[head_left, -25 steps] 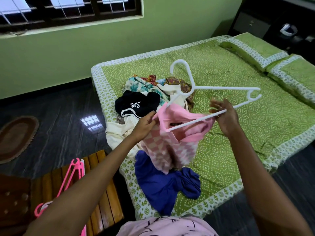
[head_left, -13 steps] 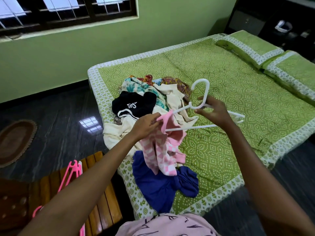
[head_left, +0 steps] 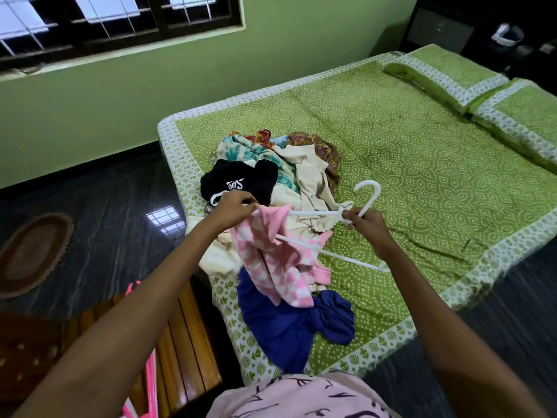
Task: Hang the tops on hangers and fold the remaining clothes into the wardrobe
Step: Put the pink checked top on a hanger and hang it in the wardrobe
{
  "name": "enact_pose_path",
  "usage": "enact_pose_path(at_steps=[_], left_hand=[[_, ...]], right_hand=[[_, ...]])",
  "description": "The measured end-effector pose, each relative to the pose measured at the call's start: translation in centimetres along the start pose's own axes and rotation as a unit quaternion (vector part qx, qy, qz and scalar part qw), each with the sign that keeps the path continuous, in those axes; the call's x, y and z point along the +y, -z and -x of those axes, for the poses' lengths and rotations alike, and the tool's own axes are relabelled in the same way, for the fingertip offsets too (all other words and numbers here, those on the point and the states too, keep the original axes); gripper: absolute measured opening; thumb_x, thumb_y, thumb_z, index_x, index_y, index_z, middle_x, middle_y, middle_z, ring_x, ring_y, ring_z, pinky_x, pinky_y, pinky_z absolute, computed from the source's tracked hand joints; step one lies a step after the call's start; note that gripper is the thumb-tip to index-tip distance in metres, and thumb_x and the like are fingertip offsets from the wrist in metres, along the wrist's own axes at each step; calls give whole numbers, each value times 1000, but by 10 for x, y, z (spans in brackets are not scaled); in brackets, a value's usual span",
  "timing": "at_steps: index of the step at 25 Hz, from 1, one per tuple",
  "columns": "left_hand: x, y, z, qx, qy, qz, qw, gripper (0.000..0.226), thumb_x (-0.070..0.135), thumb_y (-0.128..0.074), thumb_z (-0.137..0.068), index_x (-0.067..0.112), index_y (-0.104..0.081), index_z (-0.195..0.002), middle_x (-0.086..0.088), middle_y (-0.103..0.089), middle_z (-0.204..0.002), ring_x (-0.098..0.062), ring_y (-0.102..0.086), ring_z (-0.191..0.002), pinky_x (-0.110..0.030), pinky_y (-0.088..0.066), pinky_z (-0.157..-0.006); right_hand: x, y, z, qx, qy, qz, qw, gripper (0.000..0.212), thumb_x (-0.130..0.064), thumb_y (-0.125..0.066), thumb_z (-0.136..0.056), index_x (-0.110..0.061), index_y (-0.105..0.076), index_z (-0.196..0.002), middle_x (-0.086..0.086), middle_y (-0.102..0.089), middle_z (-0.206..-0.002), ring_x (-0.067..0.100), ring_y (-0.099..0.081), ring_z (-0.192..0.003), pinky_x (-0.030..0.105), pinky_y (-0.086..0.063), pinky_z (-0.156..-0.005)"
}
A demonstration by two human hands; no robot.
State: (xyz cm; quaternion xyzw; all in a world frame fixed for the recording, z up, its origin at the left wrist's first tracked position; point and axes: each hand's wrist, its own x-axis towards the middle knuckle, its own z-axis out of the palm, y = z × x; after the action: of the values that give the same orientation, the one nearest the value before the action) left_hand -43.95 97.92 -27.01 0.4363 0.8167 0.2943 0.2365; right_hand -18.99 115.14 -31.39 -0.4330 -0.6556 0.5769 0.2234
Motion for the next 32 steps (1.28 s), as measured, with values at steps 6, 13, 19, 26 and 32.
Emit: enact_pose_path(at_steps=[6, 13, 19, 26, 32], left_hand=[[41, 11, -9, 148, -115, 18, 982, 18, 7, -59, -89, -1, -69, -102, -13, -68, -99, -18, -58, -91, -16, -35, -73], [41, -4, -13, 123, -197, -122, 965, 14, 6, -60, -87, -4, -68, -93, -19, -65, -89, -32, -55, -87, -22, -27, -72], [33, 9, -7, 195, -212, -146, 946, 30, 22, -44, -88, -4, -60, -90, -18, -57, -84, -27, -50, -82, -31, -36, -75], [16, 20, -4, 65, -44, -85, 993, 17, 14, -61, -86, 3, -48, -86, -3, -42, -69, -20, -42, -71, -30, -23, -55], [-20, 7, 4, 48, -51, 60, 996, 45, 40, -52, -92, -3, -58, -82, -19, -55, -70, -20, -48, -64, -31, -32, -62]], right_hand=[[11, 7, 1, -17, -22, -65, 997, 21, -2, -55, -91, -6, -61, -71, 7, -53, -61, 6, -42, -50, 16, -33, -49], [-3, -6, 2, 6, 26, -61, 998, 18, 1, -56, -90, -1, -63, -73, -9, -58, -47, -8, -55, -54, 6, -40, -55], [4, -9, 6, 105, 8, -121, 987, 27, -1, -58, -89, -6, -60, -62, -5, -56, -48, -5, -47, -43, 11, -36, -46], [24, -13, 18, 83, -45, -294, 951, 21, 3, -54, -90, -7, -61, -73, -8, -60, -52, 2, -52, -47, 18, -35, -51], [-9, 30, -5, 95, -26, -486, 868, 15, -9, -67, -75, -14, -52, -78, -9, -54, -49, 1, -47, -43, 15, -36, -45]])
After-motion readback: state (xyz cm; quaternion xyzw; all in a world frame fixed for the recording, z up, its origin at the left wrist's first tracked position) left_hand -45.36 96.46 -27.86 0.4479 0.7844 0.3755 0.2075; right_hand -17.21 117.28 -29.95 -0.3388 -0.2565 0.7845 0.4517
